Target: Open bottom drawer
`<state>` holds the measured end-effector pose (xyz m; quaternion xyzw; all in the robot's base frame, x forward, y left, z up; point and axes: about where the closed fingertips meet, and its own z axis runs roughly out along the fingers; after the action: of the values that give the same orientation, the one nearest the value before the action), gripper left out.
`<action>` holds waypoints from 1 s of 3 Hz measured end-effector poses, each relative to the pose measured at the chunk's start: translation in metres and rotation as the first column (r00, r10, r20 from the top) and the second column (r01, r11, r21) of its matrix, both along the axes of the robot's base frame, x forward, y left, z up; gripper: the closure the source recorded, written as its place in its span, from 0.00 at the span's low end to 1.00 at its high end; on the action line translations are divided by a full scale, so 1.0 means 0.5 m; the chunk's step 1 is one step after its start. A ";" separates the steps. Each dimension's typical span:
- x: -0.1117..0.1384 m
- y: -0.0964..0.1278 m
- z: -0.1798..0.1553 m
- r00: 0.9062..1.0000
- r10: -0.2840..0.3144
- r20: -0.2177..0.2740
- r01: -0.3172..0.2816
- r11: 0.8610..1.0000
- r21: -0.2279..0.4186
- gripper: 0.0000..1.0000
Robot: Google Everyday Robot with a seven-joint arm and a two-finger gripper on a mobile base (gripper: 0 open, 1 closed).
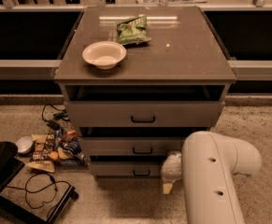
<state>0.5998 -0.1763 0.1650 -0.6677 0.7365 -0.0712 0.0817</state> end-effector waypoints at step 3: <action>-0.049 -0.007 0.012 0.996 -0.014 -0.092 0.016 1.000 0.017 0.89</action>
Offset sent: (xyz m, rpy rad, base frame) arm -0.0490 -0.0132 0.0329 0.0553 0.2090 0.0104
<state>0.5751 -0.1800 0.1712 -0.6639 0.7451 -0.0345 0.0531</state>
